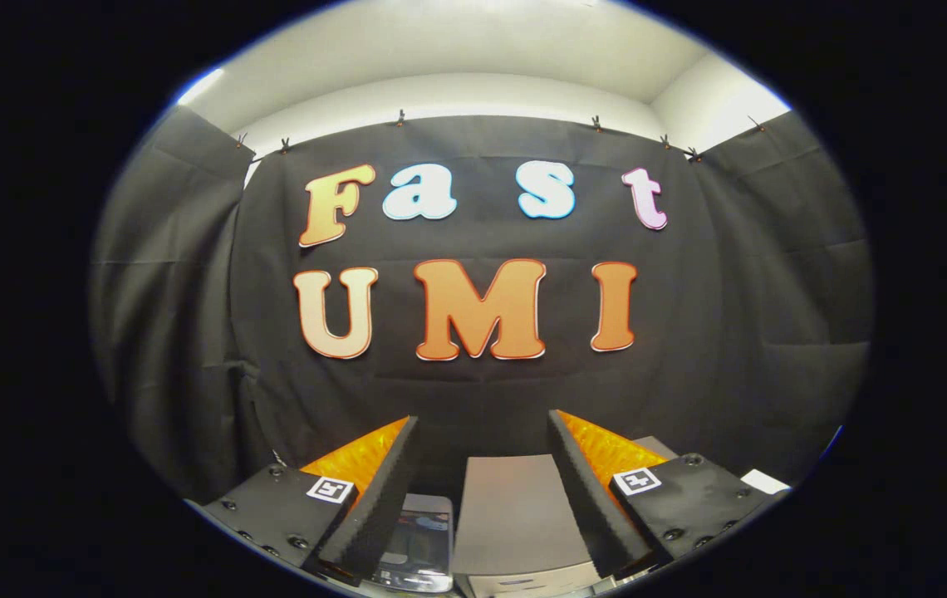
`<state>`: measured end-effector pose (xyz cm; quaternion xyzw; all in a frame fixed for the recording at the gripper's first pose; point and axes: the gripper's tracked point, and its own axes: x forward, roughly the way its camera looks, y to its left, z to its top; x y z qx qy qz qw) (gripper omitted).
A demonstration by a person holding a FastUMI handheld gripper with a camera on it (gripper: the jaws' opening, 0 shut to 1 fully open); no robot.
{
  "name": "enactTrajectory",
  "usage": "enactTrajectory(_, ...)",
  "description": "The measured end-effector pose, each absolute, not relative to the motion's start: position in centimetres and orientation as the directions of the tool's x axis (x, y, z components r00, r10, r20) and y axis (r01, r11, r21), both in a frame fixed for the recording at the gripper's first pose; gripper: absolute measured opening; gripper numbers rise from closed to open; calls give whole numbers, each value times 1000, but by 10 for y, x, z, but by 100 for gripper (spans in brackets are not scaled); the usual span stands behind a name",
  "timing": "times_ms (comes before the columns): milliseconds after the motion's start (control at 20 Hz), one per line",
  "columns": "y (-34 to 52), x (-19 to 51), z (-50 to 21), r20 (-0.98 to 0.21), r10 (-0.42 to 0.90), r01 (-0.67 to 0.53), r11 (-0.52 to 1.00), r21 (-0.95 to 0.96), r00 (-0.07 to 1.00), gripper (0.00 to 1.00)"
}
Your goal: Put the clothes into the washing machine and then close the washing machine lid.
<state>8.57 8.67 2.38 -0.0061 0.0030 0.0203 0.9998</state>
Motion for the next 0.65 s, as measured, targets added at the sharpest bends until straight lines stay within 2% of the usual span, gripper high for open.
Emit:
enactTrajectory(250, 69, 53, 35, 26, 11, -10, 1000, -6, 1000, 98)
enactTrajectory(650, 78, 41, 26, 20, -3, 3, 1000, -11, 1000, 98)
